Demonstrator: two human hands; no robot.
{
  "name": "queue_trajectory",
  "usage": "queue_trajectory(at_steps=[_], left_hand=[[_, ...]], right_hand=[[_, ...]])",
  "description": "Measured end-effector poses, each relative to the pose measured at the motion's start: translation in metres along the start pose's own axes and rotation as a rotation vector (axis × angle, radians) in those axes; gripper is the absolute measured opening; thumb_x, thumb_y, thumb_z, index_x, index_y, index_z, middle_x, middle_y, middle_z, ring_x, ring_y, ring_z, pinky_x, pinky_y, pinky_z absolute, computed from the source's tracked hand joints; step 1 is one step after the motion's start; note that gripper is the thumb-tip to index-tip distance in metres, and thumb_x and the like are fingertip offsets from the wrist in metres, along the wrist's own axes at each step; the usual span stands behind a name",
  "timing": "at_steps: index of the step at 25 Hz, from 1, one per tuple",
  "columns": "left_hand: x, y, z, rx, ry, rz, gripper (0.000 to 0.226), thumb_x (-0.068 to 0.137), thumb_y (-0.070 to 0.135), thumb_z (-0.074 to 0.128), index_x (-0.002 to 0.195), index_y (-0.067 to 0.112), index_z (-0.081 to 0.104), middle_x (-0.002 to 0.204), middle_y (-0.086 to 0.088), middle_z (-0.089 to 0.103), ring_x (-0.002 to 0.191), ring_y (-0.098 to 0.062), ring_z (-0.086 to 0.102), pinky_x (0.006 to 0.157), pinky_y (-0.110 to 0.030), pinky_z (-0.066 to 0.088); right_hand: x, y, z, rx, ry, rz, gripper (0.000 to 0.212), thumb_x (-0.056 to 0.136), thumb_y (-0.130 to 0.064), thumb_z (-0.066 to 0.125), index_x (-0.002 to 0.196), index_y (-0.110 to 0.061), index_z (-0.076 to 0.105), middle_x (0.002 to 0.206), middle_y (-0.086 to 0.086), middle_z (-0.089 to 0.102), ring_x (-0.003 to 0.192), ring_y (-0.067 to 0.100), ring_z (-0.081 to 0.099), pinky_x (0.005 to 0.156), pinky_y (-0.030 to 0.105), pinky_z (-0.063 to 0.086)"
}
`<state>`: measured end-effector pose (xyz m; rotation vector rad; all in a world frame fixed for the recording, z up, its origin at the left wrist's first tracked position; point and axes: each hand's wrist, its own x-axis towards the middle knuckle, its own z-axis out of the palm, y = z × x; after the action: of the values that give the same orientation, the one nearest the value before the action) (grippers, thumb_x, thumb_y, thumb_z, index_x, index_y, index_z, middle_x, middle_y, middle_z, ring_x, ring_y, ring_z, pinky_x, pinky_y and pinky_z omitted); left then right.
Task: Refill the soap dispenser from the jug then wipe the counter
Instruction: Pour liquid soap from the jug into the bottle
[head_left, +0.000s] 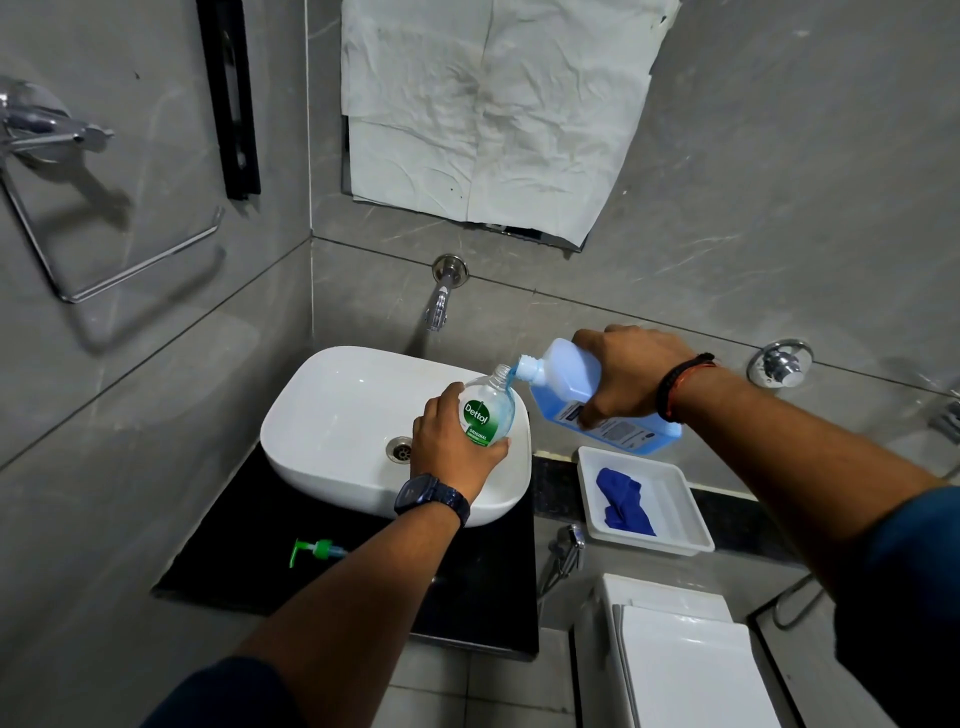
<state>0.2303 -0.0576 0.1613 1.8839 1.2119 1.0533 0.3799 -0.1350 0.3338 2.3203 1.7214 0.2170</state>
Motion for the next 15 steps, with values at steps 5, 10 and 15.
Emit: queue_trajectory(at_steps=[5, 10, 15], left_hand=[[-0.002, -0.005, 0.002, 0.009, 0.007, -0.010, 0.087, 0.053, 0.042, 0.085, 0.126, 0.023, 0.042, 0.120, -0.004, 0.055, 0.106, -0.026, 0.051, 0.088, -0.038, 0.048], [-0.005, -0.014, 0.004, 0.014, 0.017, -0.013, 0.088, 0.051, 0.040, 0.086, 0.125, 0.019, 0.043, 0.118, -0.006, 0.056, 0.104, -0.027, 0.052, 0.087, -0.039, 0.048], [-0.007, -0.024, 0.007, 0.020, 0.017, -0.029, 0.088, 0.050, 0.040, 0.086, 0.123, 0.019, 0.044, 0.115, -0.006, 0.057, 0.102, -0.027, 0.052, 0.085, -0.038, 0.048]], right_hand=[[0.002, -0.002, 0.006, -0.008, -0.006, -0.011, 0.075, 0.053, -0.056, 0.077, 0.116, -0.031, 0.045, 0.093, -0.002, 0.055, 0.082, 0.021, 0.056, 0.064, 0.031, 0.047], [0.006, -0.006, 0.014, -0.017, -0.005, -0.024, 0.075, 0.051, -0.057, 0.076, 0.115, -0.033, 0.045, 0.089, -0.003, 0.053, 0.078, 0.020, 0.054, 0.061, 0.030, 0.043], [0.010, -0.011, 0.023, -0.007, -0.025, -0.039, 0.077, 0.051, -0.058, 0.076, 0.116, -0.033, 0.044, 0.089, -0.004, 0.052, 0.079, 0.019, 0.054, 0.061, 0.030, 0.044]])
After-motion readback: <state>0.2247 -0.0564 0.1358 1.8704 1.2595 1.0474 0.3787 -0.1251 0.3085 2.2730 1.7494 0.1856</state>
